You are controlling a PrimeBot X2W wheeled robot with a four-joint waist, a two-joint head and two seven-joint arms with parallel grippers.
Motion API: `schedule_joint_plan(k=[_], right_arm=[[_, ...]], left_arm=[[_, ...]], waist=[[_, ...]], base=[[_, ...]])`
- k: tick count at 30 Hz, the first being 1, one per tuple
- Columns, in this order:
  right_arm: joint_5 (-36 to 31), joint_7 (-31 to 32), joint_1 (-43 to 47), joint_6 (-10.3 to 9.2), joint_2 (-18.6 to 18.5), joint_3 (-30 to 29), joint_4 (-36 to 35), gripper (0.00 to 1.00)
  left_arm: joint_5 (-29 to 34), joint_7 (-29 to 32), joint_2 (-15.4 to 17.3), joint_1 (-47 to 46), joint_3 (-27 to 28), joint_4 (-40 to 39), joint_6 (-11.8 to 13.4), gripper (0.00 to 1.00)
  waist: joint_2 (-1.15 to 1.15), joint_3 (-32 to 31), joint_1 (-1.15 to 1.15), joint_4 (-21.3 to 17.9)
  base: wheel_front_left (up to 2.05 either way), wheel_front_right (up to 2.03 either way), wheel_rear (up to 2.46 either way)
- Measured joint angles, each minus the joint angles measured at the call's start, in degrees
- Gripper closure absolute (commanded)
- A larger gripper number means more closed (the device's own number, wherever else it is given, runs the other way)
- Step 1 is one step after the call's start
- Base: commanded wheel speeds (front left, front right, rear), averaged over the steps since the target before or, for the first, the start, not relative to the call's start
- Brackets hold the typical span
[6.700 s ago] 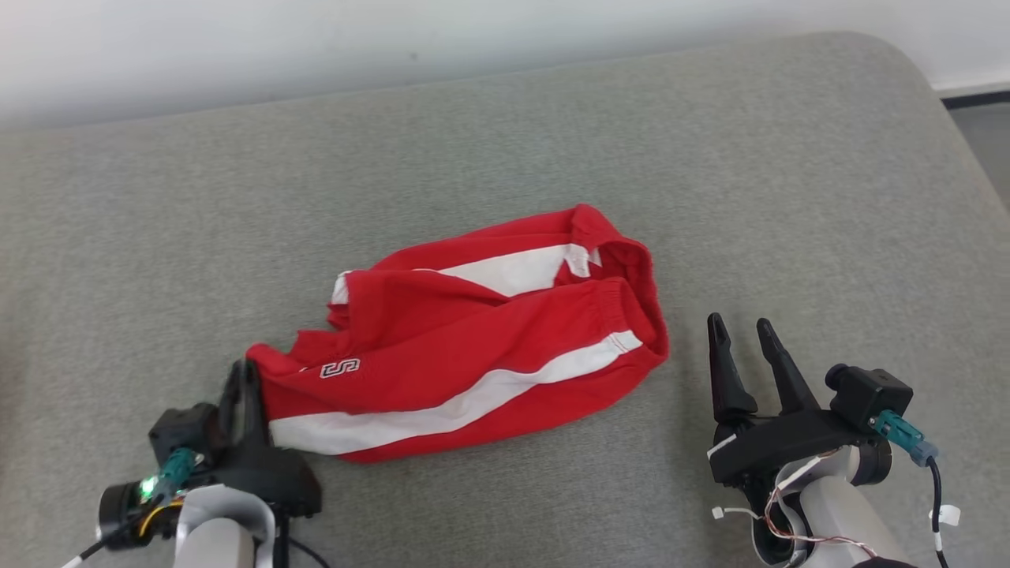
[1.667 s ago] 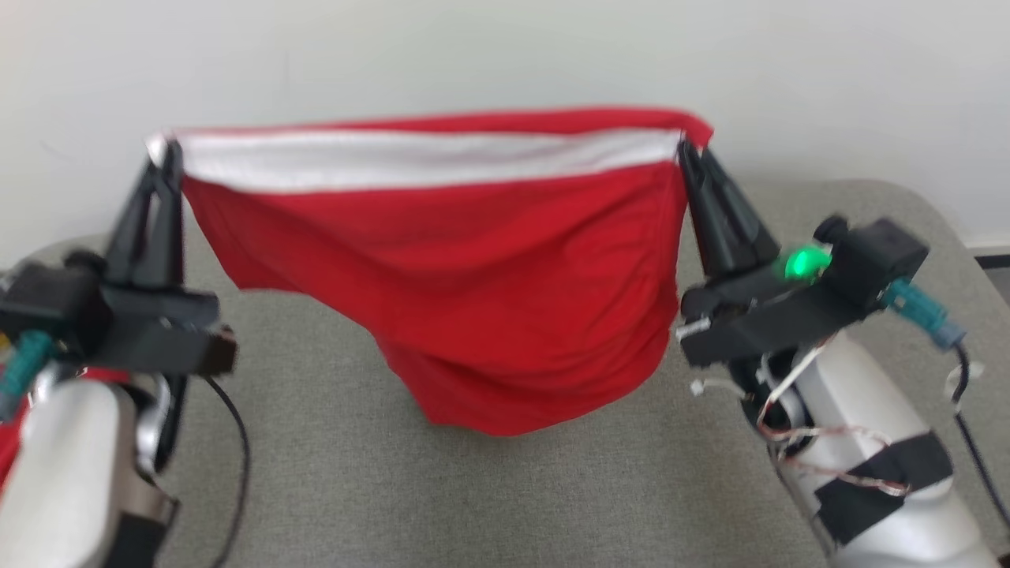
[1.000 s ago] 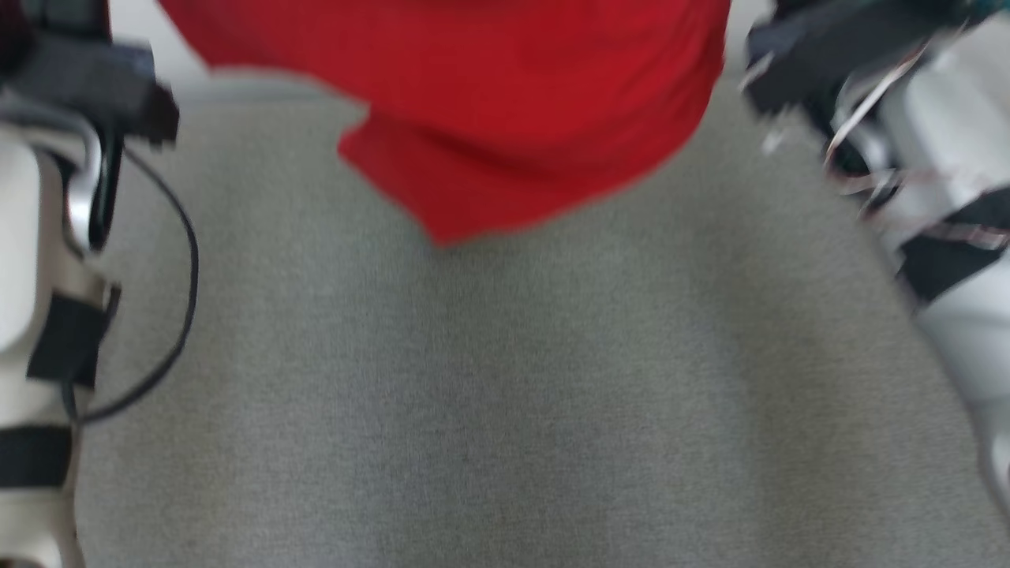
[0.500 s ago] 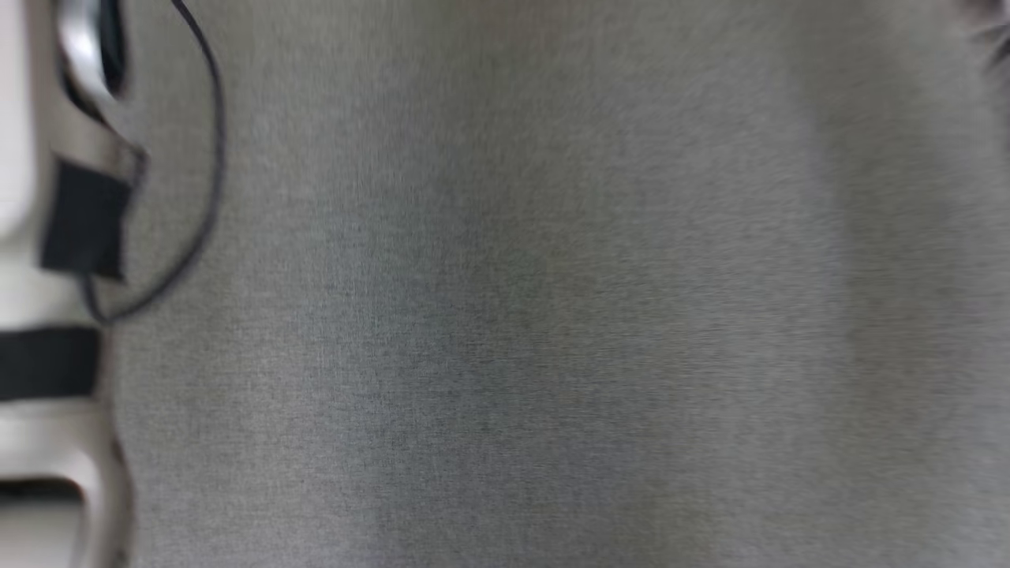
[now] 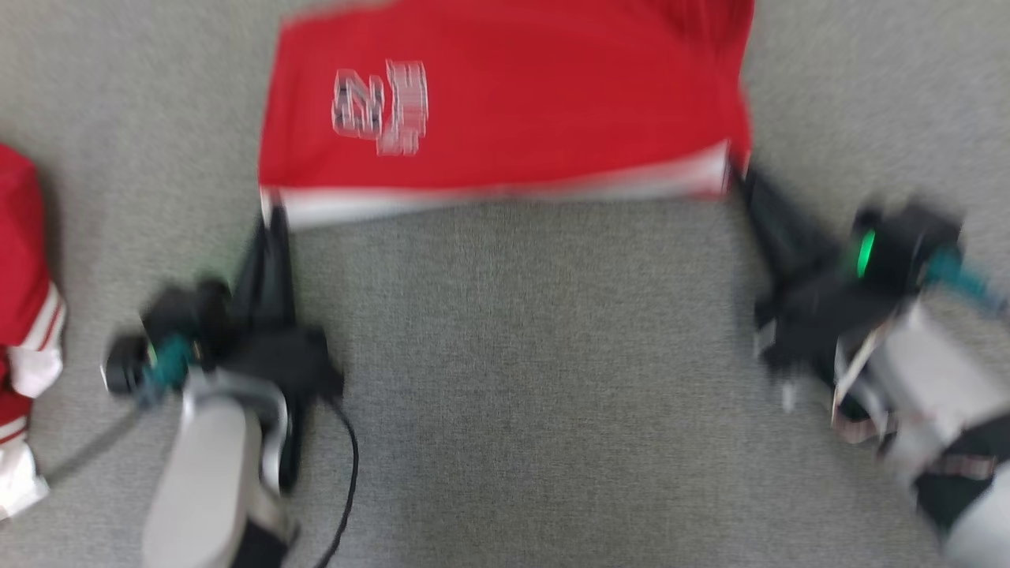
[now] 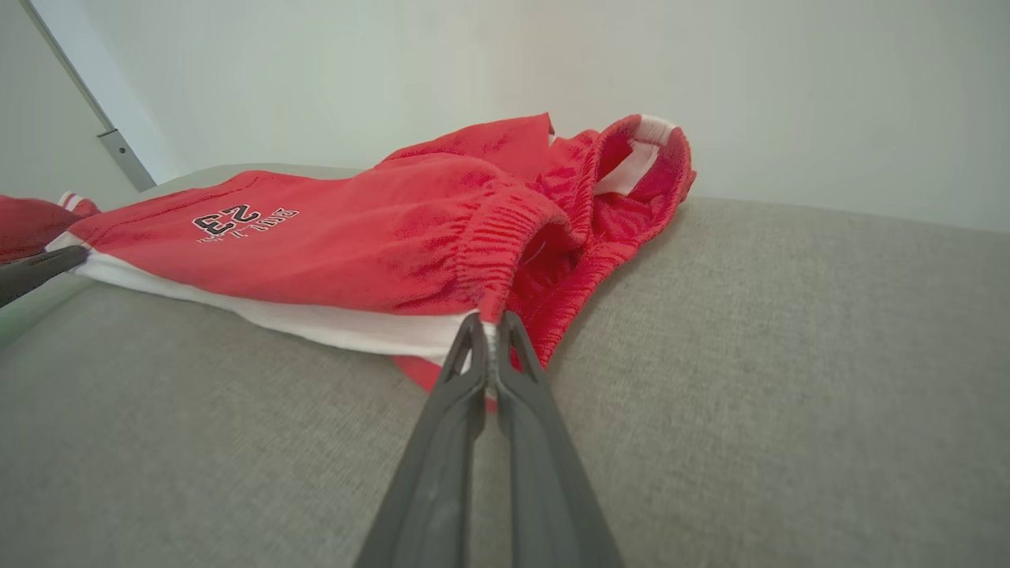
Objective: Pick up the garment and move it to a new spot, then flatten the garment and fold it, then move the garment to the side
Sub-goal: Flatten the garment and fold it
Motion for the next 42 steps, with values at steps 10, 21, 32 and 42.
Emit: schedule_joint_plan(k=[10, 21, 32, 42], right_arm=[[-3.7, 0.0, 22.0, 0.01, 4.2, -6.8, -1.4, 1.0], [-4.4, 0.0, 38.1, 0.01, 8.3, -1.5, 4.3, 1.0], [-0.8, 0.0, 38.9, 0.02, 7.1, 0.3, 2.6, 1.0], [-4.2, 0.0, 24.8, 0.02, 7.8, -9.1, -3.2, 1.0]], left_arm=[[0.1, 0.0, -1.1, 16.7, 3.1, 3.5, -1.9, 1.0], [0.9, 0.0, -1.4, 32.1, 5.6, 6.4, -2.8, 1.0], [1.7, 0.0, -1.1, 34.9, 8.0, 1.0, -3.3, 1.0], [1.7, 0.0, 4.4, 20.3, 3.3, -9.2, -3.3, 1.0]], waist=[[0.0, -11.4, -0.01, -1.5], [-0.01, -24.8, -0.01, -2.3], [-0.01, -31.3, 0.0, -3.8], [0.0, -27.4, 0.02, -4.8]], base=[[0.0, 0.0, 0.0], [0.0, 0.0, 0.0], [0.0, 0.0, 0.0], [0.0, 0.0, 0.0]])
